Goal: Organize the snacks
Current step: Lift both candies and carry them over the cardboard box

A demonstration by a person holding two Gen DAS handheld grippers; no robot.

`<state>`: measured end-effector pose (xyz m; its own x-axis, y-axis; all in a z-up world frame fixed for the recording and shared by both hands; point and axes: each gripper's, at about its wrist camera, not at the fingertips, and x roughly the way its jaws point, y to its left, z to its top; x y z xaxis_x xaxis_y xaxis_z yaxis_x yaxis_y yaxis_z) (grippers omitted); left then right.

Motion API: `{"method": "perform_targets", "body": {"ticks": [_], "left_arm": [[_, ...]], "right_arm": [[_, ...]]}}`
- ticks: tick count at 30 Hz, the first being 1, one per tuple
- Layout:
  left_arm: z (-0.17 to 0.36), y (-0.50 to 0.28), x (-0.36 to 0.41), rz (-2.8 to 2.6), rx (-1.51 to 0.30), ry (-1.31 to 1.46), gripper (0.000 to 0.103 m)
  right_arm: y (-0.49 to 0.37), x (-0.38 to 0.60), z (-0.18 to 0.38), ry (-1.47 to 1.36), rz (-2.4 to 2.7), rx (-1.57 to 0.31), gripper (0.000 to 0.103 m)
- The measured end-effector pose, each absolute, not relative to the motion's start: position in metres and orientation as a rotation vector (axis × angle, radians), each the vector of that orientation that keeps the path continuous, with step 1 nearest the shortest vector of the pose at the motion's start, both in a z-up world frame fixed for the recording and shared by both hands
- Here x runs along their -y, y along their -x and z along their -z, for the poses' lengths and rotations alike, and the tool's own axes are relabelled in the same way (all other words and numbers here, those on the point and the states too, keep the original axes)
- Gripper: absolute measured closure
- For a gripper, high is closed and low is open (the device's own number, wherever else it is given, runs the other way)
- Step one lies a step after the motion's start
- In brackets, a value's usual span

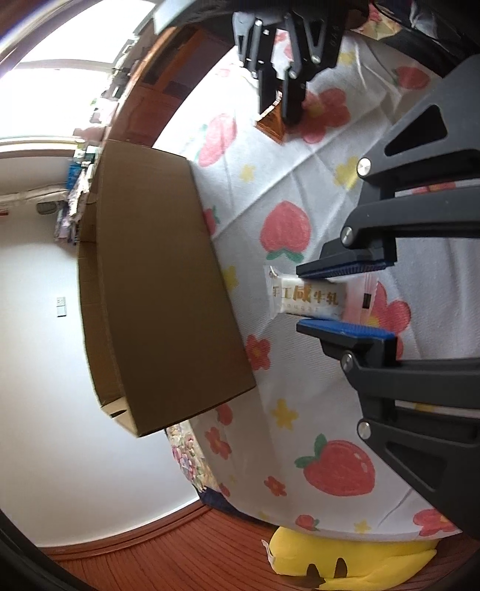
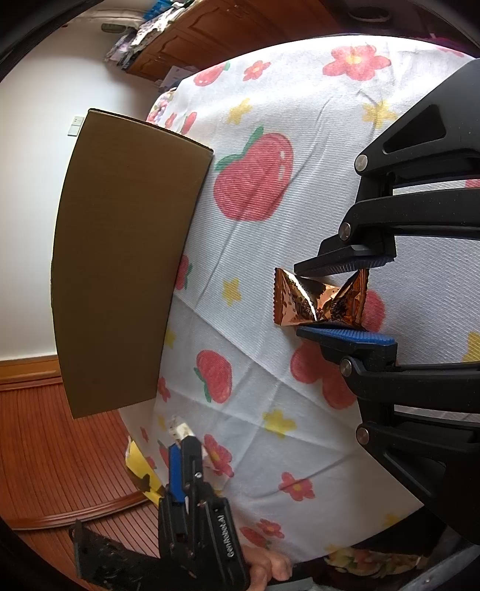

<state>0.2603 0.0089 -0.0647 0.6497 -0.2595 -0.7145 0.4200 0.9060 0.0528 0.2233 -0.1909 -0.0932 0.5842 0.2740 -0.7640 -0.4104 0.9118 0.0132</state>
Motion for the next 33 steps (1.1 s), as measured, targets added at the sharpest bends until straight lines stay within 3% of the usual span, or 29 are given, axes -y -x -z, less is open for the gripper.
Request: {"method": "perform_targets", "body": {"ticks": [16, 33], "left_arm": [[0.026, -0.260, -0.007, 0.375, -0.658, -0.168, 0.083], [-0.033, -0.307, -0.013, 0.339, -0.542, -0.128, 0.083]], "right_arm": [[-0.224, 0.189, 0.084, 0.176, -0.391, -0.828, 0.081], [-0.276, 0.180, -0.020, 0.222, -0.440, -0.602, 0.081]]}}
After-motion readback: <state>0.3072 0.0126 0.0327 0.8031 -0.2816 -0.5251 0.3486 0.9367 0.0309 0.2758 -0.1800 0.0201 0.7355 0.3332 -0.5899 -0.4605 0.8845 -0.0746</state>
